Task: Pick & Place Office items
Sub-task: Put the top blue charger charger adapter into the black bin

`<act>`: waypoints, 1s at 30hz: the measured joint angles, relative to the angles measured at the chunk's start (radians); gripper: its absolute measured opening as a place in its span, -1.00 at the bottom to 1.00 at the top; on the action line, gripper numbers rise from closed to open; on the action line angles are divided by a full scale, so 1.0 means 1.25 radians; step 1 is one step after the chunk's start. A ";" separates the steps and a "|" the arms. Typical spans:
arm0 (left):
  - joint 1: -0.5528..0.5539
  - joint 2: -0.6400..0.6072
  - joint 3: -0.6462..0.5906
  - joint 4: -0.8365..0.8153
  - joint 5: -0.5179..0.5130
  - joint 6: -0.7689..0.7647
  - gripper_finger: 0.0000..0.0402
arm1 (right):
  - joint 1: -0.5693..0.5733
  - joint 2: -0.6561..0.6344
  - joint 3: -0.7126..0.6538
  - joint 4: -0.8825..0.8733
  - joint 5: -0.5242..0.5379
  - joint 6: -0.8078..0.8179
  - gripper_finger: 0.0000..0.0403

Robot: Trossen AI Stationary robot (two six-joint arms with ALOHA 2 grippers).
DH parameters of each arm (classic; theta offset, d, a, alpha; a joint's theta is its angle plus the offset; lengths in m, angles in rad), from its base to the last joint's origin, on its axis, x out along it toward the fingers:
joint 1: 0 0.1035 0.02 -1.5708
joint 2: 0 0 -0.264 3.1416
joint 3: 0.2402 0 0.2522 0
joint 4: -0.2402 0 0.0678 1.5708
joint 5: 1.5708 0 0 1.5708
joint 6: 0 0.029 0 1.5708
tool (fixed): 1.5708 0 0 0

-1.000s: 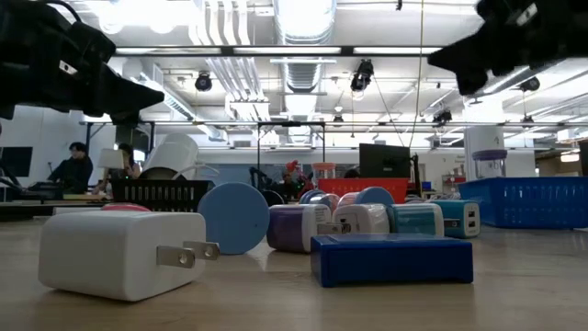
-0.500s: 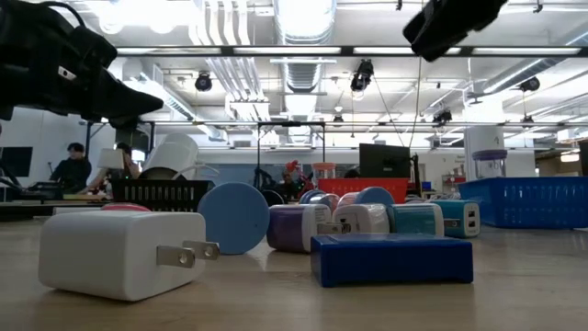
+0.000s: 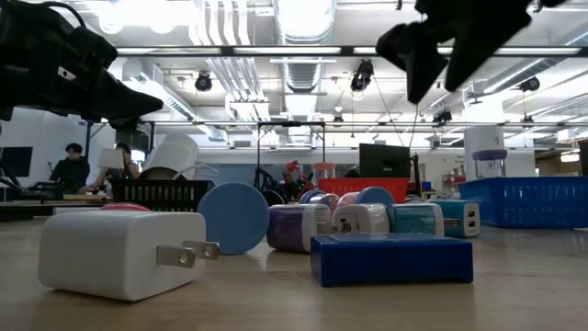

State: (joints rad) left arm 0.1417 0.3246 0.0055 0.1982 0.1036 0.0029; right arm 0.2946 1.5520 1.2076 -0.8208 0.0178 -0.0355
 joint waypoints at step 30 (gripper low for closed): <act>0.000 0.001 0.000 -0.010 0.000 0.003 -0.96 | 0.008 0.235 -0.002 -0.029 0.031 -0.119 0.28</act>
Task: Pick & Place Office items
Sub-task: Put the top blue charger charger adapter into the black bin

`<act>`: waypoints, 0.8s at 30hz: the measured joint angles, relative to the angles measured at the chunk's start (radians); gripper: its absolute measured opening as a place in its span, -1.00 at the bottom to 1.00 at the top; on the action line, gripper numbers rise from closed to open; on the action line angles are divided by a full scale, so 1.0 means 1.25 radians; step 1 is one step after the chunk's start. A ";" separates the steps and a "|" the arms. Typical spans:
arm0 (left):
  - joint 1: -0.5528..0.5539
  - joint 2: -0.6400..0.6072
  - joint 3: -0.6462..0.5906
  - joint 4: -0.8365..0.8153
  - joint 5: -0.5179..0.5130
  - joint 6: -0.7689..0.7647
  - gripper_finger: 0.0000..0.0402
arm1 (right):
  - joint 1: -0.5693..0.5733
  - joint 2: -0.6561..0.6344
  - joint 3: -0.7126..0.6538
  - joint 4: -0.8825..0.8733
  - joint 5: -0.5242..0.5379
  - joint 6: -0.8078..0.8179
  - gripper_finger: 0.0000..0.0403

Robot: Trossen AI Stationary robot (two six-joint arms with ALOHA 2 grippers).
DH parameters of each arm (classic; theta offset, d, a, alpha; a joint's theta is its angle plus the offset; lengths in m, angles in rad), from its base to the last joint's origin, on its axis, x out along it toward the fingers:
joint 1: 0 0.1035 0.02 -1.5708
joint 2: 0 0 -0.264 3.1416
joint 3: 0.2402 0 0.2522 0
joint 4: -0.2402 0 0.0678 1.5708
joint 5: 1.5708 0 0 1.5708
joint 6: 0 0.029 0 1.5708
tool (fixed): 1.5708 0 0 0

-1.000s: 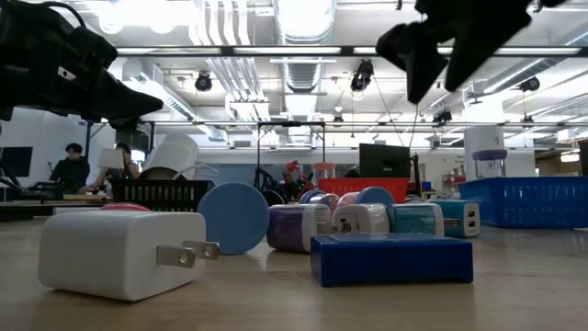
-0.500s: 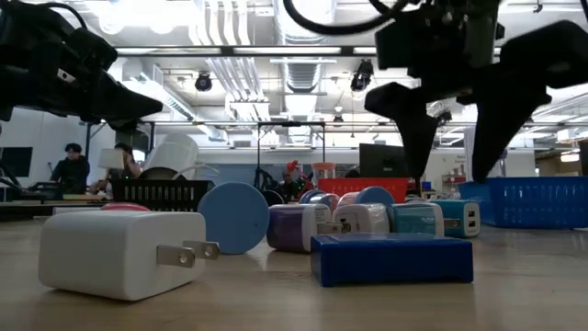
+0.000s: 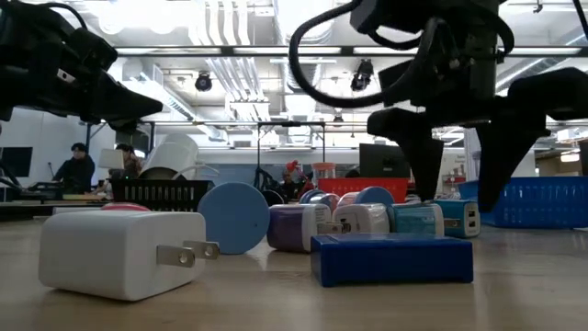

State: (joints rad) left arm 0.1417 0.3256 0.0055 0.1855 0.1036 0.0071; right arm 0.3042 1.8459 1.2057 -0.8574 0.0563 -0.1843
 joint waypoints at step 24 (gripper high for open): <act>0.000 0.005 0.000 -0.003 0.000 0.006 -0.96 | -0.004 -0.078 -0.029 0.098 -0.041 0.044 -0.18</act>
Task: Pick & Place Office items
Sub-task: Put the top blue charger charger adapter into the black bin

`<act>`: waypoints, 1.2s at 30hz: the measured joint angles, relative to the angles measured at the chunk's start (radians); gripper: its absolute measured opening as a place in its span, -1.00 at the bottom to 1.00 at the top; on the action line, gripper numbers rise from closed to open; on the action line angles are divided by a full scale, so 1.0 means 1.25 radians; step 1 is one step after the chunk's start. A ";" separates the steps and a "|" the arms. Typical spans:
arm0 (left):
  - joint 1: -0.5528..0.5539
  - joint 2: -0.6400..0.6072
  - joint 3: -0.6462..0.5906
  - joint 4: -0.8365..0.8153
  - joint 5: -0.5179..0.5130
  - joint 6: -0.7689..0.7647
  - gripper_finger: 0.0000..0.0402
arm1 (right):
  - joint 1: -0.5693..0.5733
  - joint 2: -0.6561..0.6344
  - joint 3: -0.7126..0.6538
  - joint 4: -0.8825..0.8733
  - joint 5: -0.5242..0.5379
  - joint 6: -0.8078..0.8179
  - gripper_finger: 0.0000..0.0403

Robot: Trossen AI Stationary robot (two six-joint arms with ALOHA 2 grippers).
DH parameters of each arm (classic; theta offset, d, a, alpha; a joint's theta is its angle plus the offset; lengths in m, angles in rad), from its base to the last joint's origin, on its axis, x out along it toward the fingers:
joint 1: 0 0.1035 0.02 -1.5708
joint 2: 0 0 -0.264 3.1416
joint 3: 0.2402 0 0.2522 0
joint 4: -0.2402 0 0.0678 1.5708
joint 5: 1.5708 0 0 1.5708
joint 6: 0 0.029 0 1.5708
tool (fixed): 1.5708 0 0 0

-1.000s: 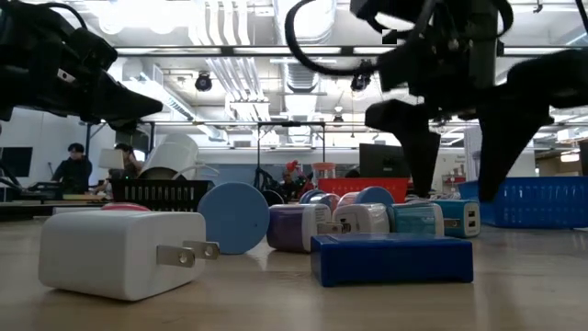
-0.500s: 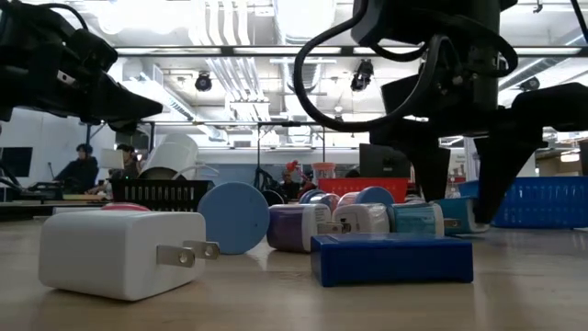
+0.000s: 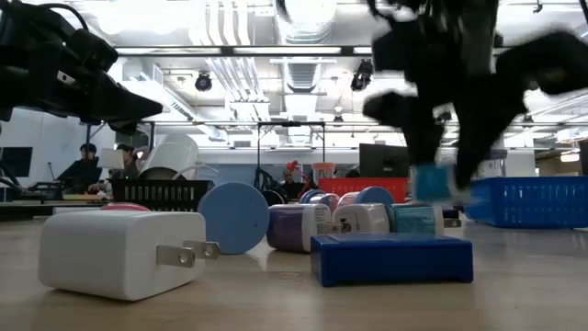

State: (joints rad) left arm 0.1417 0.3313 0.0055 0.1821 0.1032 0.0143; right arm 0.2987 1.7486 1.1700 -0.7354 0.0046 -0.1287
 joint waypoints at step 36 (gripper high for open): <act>0.000 0.000 0.000 -0.003 0.000 0.006 -0.96 | -0.140 -0.965 -0.830 0.971 0.060 0.185 -0.18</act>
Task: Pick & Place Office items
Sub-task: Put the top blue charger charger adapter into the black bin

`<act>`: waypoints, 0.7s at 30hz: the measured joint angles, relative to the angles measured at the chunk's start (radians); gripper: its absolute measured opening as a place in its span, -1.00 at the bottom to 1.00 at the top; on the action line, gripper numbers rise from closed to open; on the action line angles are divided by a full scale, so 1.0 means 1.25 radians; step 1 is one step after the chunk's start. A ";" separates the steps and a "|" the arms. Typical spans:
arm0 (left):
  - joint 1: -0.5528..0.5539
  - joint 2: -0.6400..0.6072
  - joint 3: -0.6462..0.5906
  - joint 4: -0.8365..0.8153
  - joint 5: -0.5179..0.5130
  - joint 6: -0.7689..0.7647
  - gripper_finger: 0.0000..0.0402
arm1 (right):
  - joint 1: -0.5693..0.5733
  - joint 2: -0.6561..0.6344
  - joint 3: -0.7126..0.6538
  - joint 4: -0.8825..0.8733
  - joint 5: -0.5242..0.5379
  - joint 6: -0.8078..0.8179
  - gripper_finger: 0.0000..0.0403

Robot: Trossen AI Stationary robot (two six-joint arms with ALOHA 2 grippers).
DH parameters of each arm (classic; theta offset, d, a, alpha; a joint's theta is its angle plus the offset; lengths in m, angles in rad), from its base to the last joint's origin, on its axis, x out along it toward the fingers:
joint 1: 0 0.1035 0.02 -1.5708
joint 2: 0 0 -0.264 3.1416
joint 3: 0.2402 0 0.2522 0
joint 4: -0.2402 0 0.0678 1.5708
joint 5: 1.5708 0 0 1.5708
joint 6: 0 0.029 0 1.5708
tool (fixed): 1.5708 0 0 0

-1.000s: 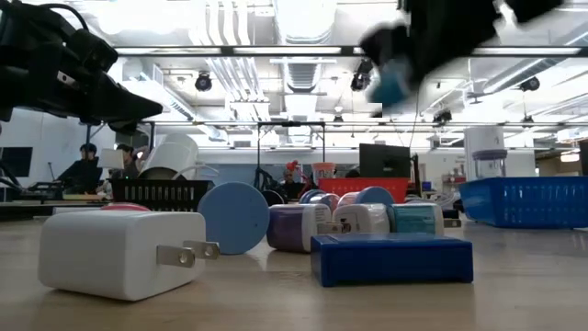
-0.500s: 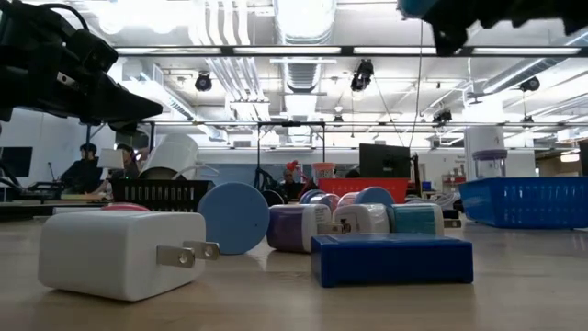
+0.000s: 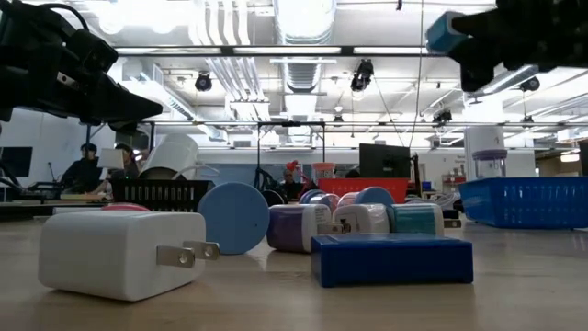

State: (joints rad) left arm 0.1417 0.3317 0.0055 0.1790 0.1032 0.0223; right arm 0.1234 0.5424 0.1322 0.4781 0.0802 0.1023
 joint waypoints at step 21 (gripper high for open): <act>0.000 0.000 0.000 0.000 0.000 0.000 -0.96 | 0.000 -0.010 -0.099 0.063 0.043 0.026 -0.18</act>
State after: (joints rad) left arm 0.1417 0.3313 0.0055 0.1791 0.1031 0.0227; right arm 0.1238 0.5304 0.0090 0.5571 0.1345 0.1345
